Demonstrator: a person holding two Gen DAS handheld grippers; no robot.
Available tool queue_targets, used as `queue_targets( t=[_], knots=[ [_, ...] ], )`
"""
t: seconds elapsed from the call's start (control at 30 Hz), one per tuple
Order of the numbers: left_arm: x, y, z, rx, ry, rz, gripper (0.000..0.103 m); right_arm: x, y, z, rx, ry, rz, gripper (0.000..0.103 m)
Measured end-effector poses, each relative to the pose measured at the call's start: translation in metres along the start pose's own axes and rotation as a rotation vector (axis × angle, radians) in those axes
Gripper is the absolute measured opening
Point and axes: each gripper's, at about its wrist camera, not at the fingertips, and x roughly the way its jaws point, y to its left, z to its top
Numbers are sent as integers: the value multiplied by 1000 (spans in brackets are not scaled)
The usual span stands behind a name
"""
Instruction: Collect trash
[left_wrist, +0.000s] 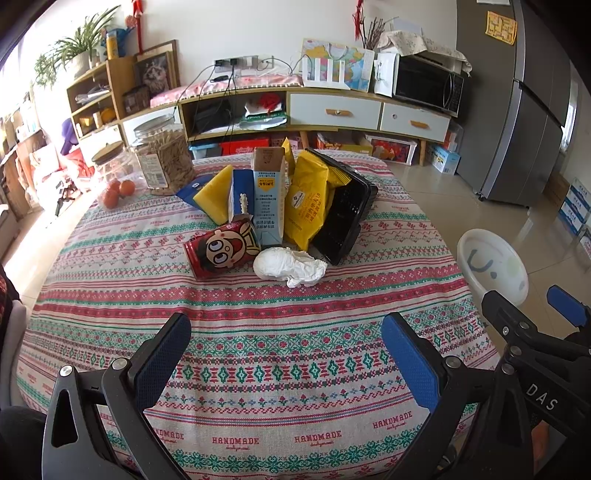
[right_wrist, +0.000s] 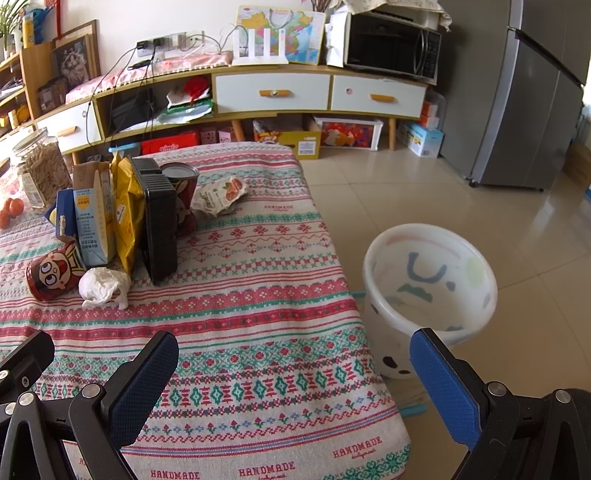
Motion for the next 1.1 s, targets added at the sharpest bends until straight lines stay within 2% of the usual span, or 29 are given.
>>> queue_targets(
  t=[0.9, 1.1],
  knots=[
    [0, 0, 0, -1, 2, 0, 103, 4, 2, -2, -4, 14, -1, 103],
    [2, 7, 1, -11, 0, -6, 103, 5, -2, 1, -8, 19, 33, 103]
  ],
)
